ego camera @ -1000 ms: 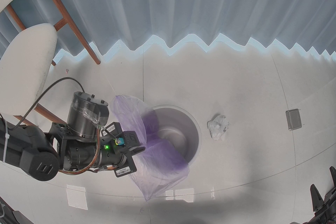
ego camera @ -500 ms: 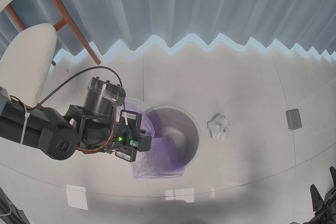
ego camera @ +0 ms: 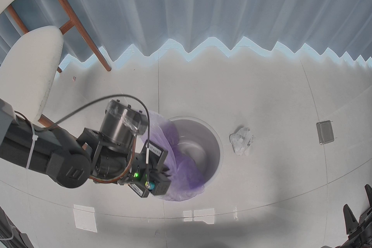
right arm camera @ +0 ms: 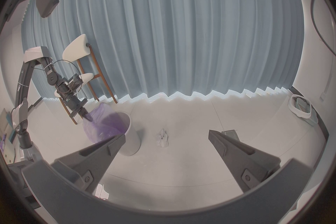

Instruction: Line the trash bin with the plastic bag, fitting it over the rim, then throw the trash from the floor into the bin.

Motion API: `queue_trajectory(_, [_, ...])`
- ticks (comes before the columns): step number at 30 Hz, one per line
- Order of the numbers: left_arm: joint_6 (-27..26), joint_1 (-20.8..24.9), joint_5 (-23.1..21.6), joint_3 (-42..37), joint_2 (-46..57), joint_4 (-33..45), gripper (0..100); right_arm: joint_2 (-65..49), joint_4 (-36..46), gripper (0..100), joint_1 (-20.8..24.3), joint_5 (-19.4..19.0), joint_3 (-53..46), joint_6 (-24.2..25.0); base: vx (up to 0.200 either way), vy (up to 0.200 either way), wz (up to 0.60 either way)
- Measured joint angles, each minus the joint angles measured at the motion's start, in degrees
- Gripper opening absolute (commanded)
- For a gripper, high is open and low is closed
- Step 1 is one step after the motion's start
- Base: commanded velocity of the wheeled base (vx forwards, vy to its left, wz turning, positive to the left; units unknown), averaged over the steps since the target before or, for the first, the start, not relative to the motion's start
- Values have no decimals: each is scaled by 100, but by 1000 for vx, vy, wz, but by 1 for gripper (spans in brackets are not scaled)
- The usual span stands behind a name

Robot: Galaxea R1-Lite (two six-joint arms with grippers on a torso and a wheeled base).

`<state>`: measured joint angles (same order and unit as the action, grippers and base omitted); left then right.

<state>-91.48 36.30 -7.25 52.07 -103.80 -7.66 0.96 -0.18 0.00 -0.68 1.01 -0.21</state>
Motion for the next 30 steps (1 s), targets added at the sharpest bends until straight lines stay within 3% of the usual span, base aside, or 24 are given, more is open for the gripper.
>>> queue_trajectory(14, [346,752,-453,-406,-603,-573,0,0,11,100,0,-98,0,-33,0,0,0])
queue_trajectory(19, [734,1074,-691,-362,-857,-952,0,0,13,100,2,-166,0,-45,0,0,0])
queue_trajectory(30, [1753,1319,-10,-883,-265,-1022,0,0,2,100,16,-189,0,-94,0,0,0])
